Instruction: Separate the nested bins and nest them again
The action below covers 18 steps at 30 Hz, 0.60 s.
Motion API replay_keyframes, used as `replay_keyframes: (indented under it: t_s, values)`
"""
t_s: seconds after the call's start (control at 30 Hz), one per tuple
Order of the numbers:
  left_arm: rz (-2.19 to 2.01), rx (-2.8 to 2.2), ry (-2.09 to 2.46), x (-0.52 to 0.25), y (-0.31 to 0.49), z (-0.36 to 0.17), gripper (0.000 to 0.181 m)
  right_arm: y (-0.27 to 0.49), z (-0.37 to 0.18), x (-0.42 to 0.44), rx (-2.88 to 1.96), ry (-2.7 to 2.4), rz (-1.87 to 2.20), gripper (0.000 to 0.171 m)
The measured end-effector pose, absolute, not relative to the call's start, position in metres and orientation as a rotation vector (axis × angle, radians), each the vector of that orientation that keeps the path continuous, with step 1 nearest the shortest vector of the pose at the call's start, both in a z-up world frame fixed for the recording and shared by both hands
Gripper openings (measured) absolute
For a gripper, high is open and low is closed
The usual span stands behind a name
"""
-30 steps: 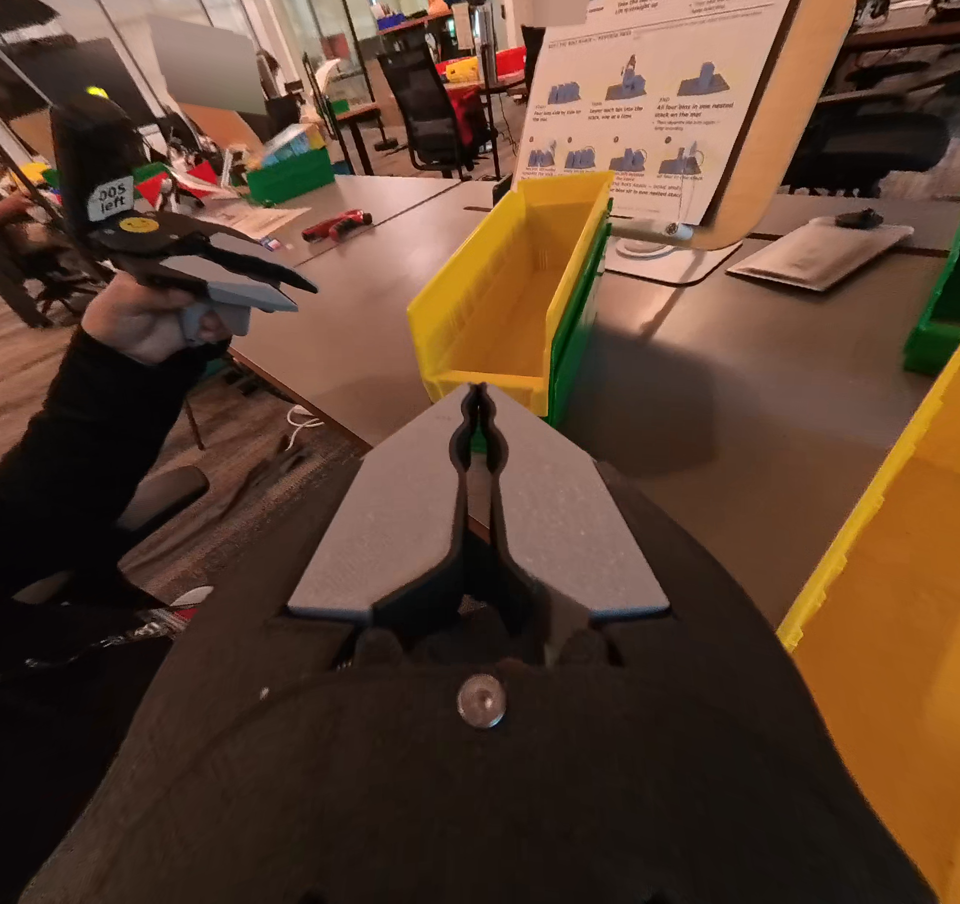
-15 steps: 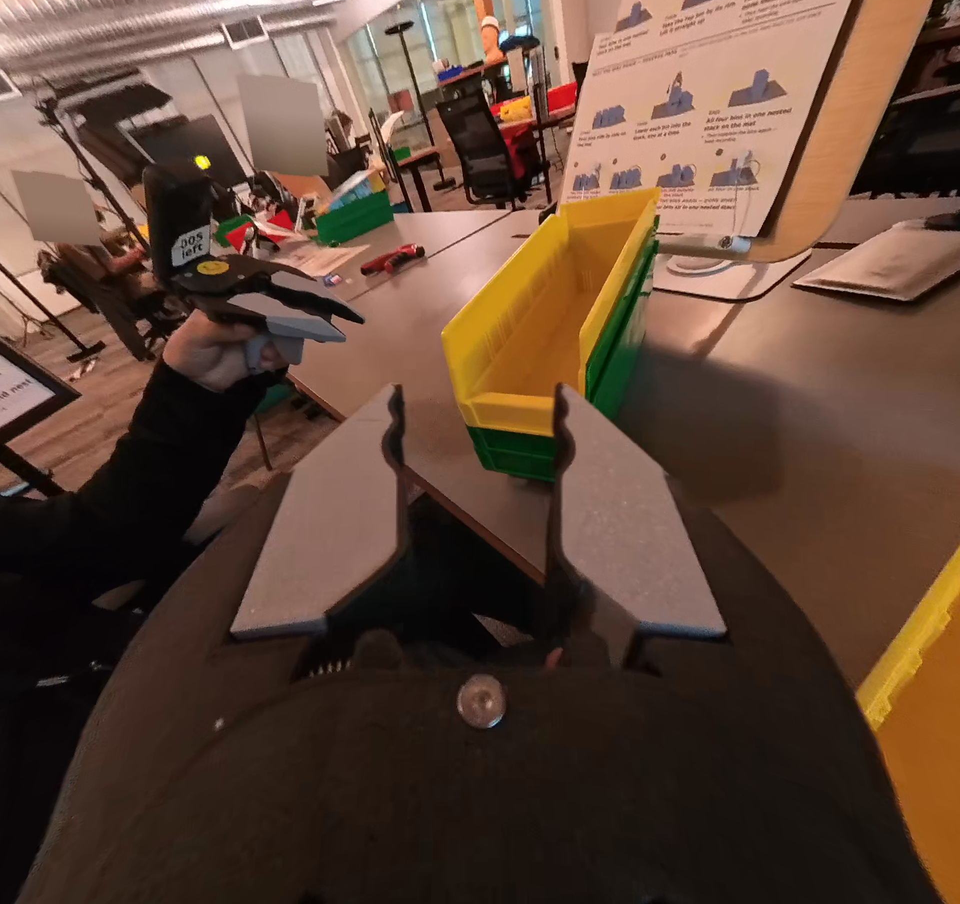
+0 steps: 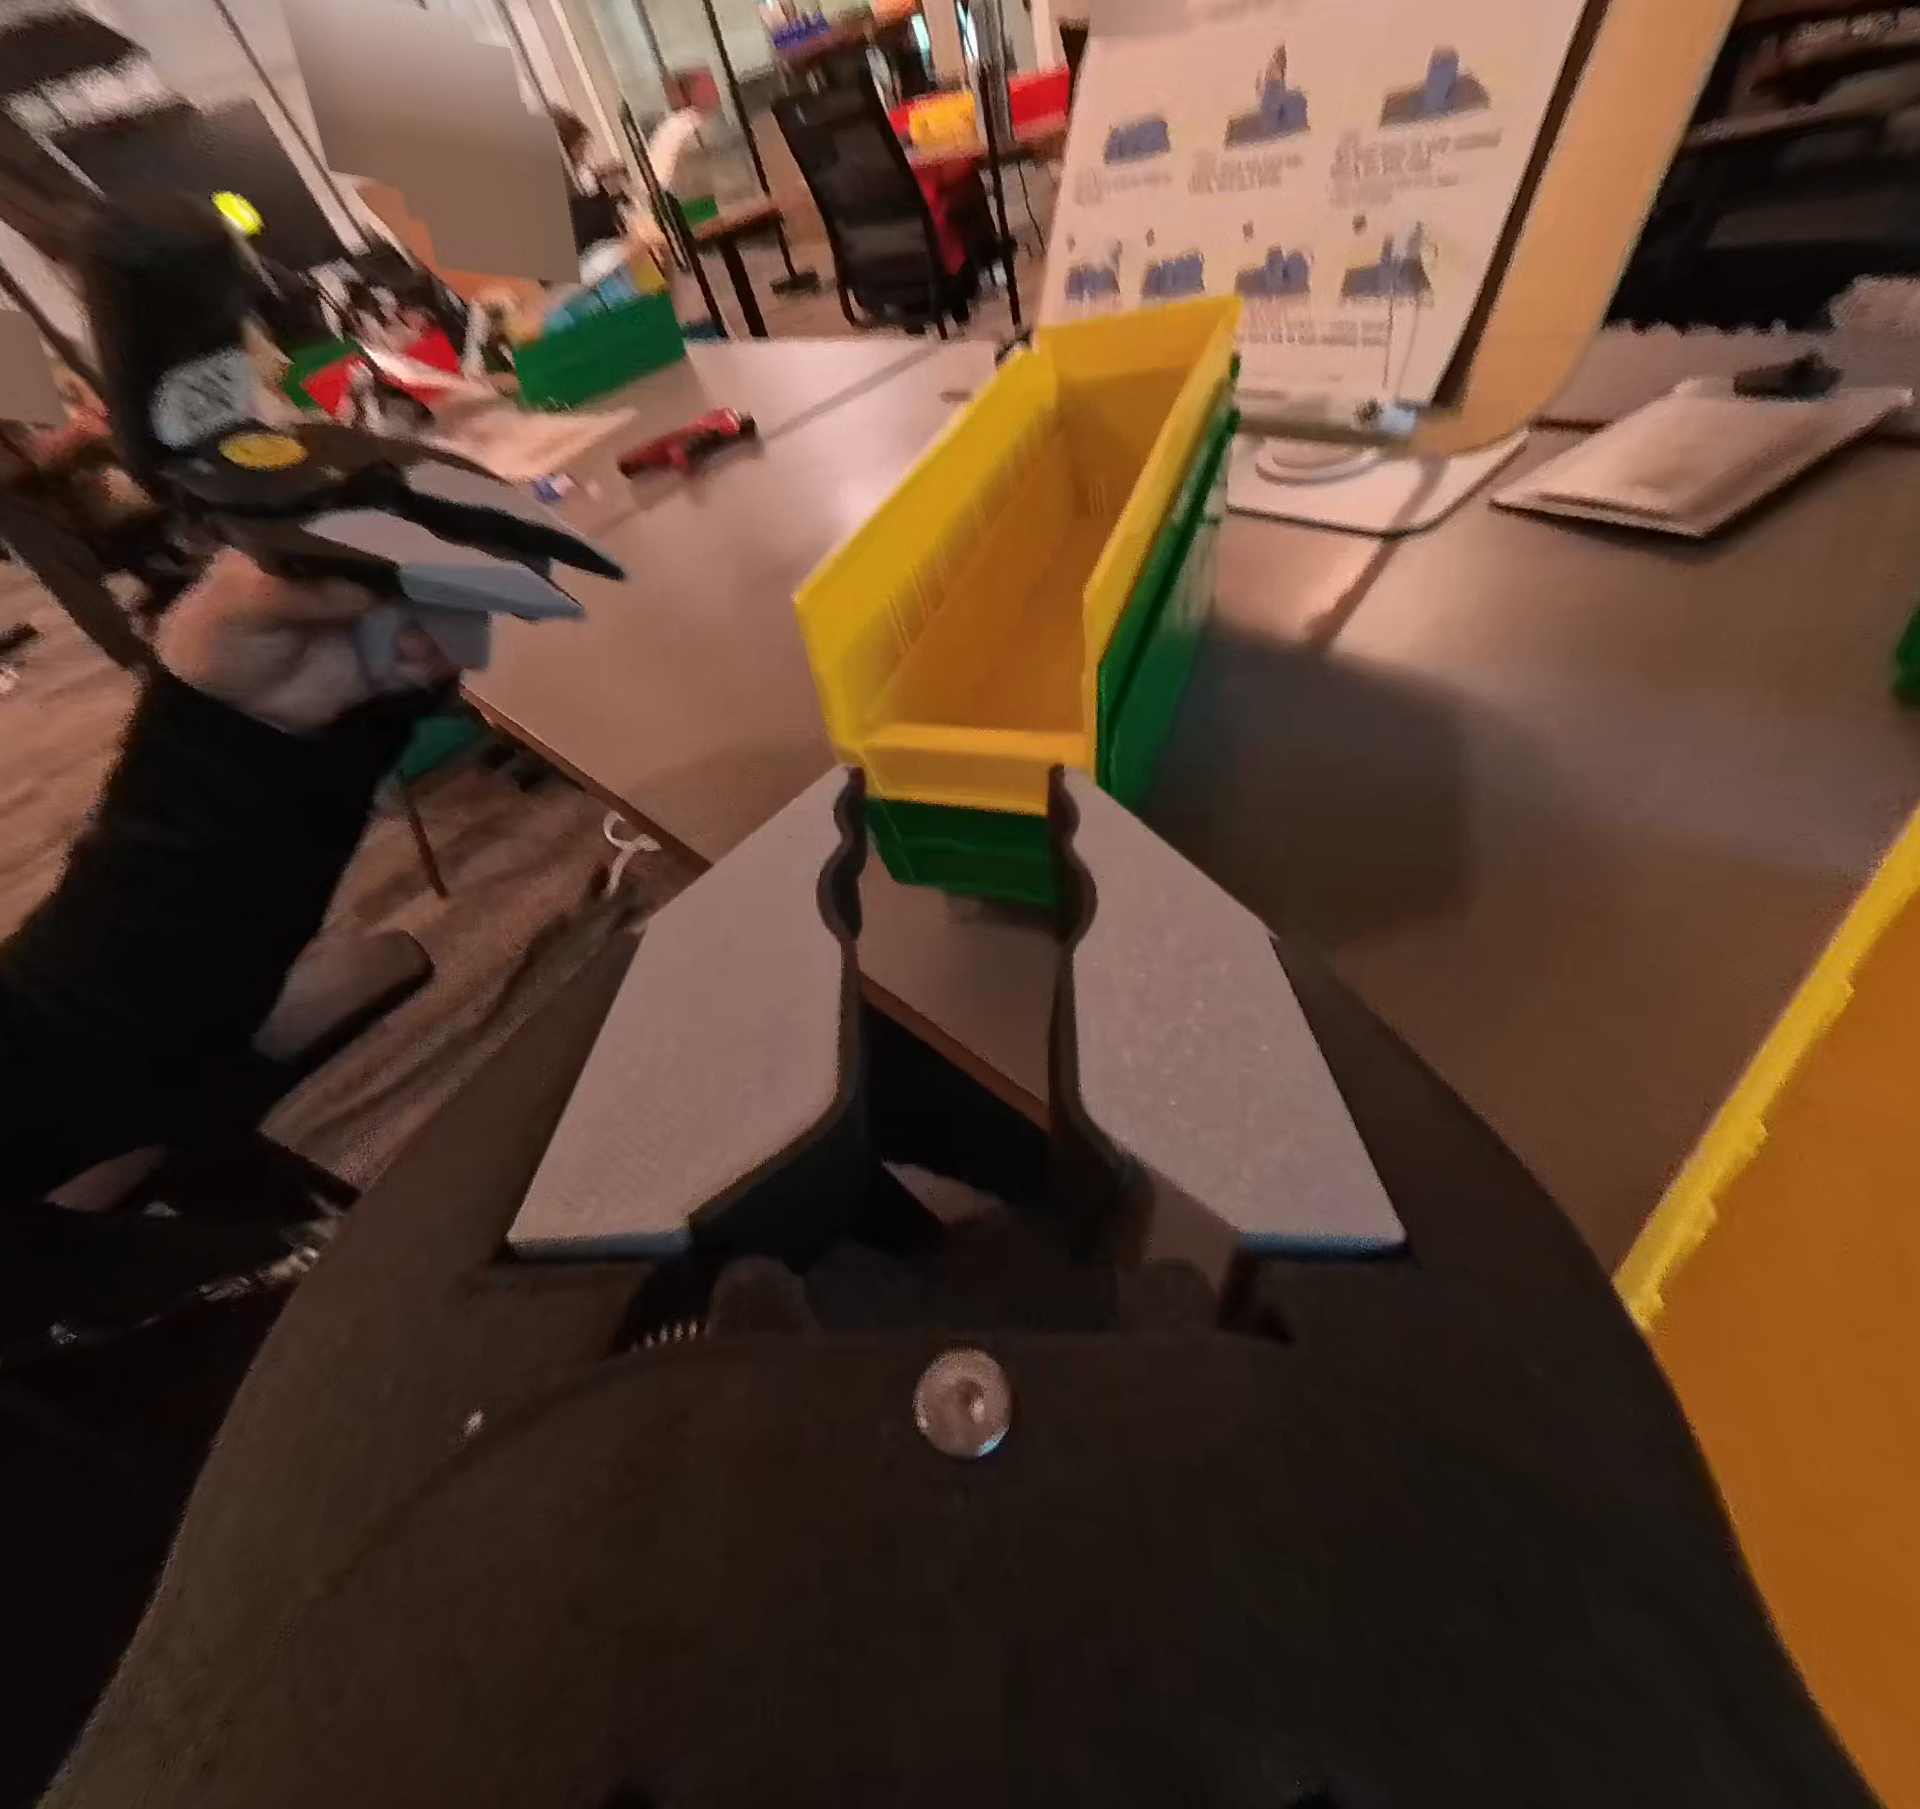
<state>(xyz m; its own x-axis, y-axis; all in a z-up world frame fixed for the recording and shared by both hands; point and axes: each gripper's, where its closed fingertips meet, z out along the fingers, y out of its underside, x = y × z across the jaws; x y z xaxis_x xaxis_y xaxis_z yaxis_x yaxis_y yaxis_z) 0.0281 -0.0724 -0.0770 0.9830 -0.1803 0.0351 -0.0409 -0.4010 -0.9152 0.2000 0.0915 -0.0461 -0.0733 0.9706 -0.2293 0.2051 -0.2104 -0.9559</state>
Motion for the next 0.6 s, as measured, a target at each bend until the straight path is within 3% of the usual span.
replay_keyframes:
  t_s: [0.37, 0.5, 0.6]
  values:
    - [-0.149, -1.98, 0.158, 0.028, -0.073, -0.076, 0.024, 0.179, -0.111, 0.221, -1.838, -1.194, 0.577, 0.049]
    - [-0.146, -1.978, 0.162, 0.028, -0.073, -0.076, 0.024, 0.213, -0.121, 0.24, -1.878, -1.087, 0.391, 0.044]
    - [-0.148, -1.978, 0.162, 0.028, -0.073, -0.075, 0.024, 0.229, -0.147, 0.252, -1.987, -1.081, 0.317, 0.029]
